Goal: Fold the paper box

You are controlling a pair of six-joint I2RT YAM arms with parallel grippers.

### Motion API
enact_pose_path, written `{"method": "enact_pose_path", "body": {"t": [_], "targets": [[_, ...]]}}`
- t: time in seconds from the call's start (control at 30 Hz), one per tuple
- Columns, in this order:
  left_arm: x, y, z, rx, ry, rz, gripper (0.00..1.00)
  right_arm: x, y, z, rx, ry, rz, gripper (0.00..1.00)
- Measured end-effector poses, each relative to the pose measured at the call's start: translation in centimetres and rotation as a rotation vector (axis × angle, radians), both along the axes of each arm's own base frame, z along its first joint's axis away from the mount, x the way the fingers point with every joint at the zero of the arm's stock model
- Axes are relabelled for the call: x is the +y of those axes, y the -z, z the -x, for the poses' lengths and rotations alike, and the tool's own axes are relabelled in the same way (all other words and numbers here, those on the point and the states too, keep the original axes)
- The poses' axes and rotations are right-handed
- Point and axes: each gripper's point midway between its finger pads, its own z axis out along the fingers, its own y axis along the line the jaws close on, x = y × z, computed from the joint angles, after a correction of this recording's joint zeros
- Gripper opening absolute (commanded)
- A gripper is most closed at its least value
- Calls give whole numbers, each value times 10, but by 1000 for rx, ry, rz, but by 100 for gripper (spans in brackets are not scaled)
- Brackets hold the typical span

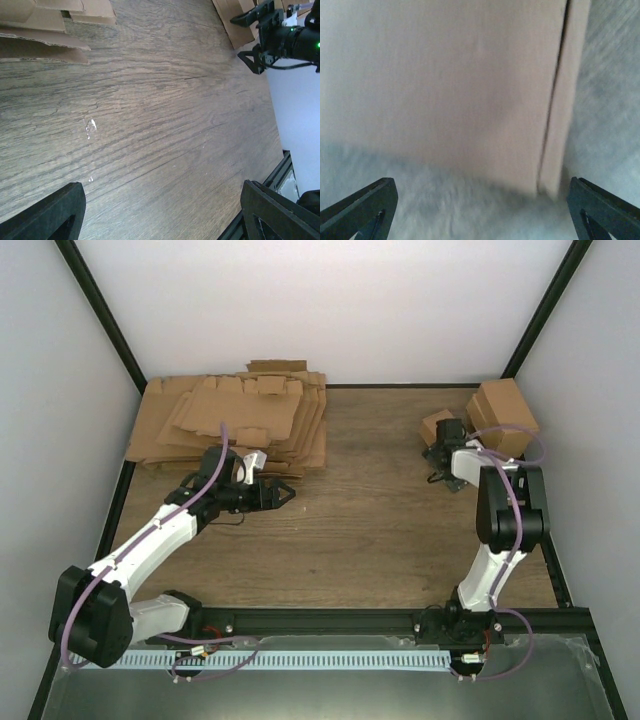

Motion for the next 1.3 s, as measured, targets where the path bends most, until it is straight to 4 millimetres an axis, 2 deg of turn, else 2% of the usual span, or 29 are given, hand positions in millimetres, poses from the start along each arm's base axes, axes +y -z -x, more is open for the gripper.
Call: {"method": "enact_pose_path", "body": {"t": [0.07, 0.2, 0.3, 0.33, 0.4, 0.47, 0.5, 0.53, 0.6, 0.67, 0.83, 0.9, 1.1, 1.3], "targets": [[0, 0, 0, 0, 0, 0, 88, 9, -2, 11, 5, -33, 13, 97], [0, 0, 0, -1, -2, -2, 88, 40, -11, 43, 13, -149, 75, 97], [0, 0, 0, -1, -2, -2, 88, 71, -23, 53, 3, -315, 144, 89], [0, 0, 0, -1, -2, -2, 88, 81, -25, 52, -1, -380, 165, 79], [0, 0, 0, -1, -3, -3, 88, 99, -27, 46, 0, -514, 199, 45], [1, -1, -1, -2, -4, -5, 88, 107, -25, 34, 26, -600, 232, 21], [0, -3, -2, -4, -5, -5, 88, 110, -23, 23, 41, -637, 254, 12], [0, -5, -3, -9, -6, -4, 88, 113, -22, 12, 56, -665, 275, 7], [0, -8, -5, -17, -8, -4, 88, 116, -17, -9, 78, -707, 318, 3], [0, -9, -6, -20, -10, -4, 88, 115, -11, -24, 112, -738, 364, 2], [2, -7, -5, -13, -15, -13, 88, 108, 11, -47, 199, -788, 413, 3], [2, -6, -4, -7, -18, -18, 88, 100, 11, -60, 200, -780, 422, 3], [3, 1, -6, 13, -20, -30, 88, 57, 11, -93, 191, -692, 418, 2], [1, 3, -10, 29, -19, -38, 88, 18, 11, -110, 197, -594, 427, 2]]}}
